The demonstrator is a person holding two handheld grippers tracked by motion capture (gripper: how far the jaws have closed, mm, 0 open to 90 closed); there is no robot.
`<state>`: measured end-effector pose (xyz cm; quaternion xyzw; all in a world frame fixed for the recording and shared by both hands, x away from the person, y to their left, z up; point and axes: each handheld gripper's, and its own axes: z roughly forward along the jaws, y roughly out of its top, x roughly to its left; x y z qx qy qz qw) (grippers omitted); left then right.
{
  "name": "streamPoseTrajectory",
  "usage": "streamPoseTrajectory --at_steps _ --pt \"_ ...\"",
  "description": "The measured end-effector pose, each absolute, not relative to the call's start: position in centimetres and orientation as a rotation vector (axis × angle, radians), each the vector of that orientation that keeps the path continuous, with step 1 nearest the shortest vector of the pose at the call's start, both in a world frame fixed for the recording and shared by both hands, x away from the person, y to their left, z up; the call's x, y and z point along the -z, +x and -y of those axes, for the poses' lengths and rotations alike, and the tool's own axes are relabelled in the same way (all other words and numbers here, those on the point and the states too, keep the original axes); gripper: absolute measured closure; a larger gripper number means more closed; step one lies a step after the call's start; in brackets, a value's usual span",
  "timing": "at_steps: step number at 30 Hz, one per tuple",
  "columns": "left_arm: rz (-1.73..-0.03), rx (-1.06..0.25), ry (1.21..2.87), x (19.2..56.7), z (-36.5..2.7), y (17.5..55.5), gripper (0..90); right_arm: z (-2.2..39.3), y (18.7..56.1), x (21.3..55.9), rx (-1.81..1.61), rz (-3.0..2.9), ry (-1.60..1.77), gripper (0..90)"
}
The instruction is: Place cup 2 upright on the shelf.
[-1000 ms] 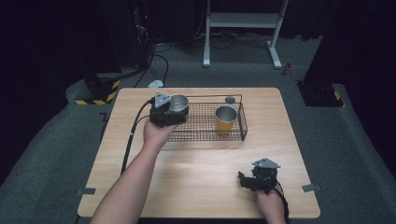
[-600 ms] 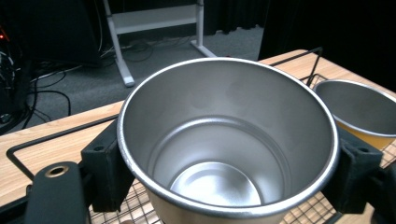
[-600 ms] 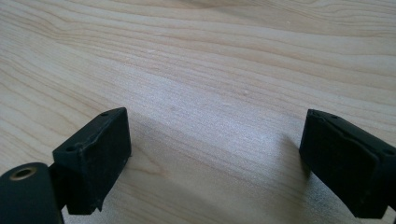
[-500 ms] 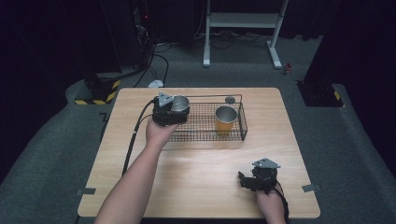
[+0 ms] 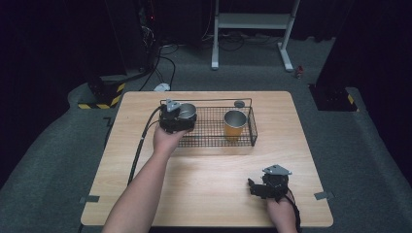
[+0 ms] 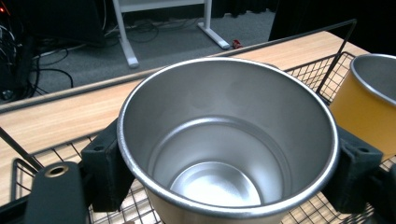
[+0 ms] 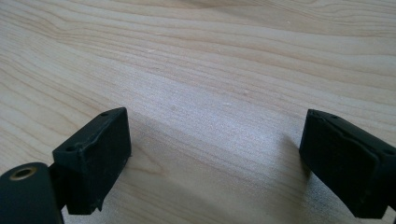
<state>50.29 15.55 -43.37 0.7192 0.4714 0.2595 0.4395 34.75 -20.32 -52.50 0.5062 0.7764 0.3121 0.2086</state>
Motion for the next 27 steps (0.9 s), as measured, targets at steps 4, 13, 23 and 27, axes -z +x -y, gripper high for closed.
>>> streamPoseTrajectory --at_steps 4,13,23,27 --pt "-1.183 -0.632 1.796 43.9 -15.6 50.4 19.0 20.3 34.7 52.5 -0.869 -2.160 1.408 8.8" --pt "-1.214 -0.612 1.842 45.5 -15.1 50.9 19.0 20.3 34.7 52.5 -0.868 -2.160 1.408 8.8" --pt "-1.279 -0.599 1.883 46.3 -15.1 51.3 18.9 20.3 34.7 52.5 -0.868 -2.160 1.408 8.8" --pt "-1.302 -0.580 1.893 46.5 -15.2 51.4 18.9 20.3 34.7 52.5 -0.868 -2.160 1.408 8.8"
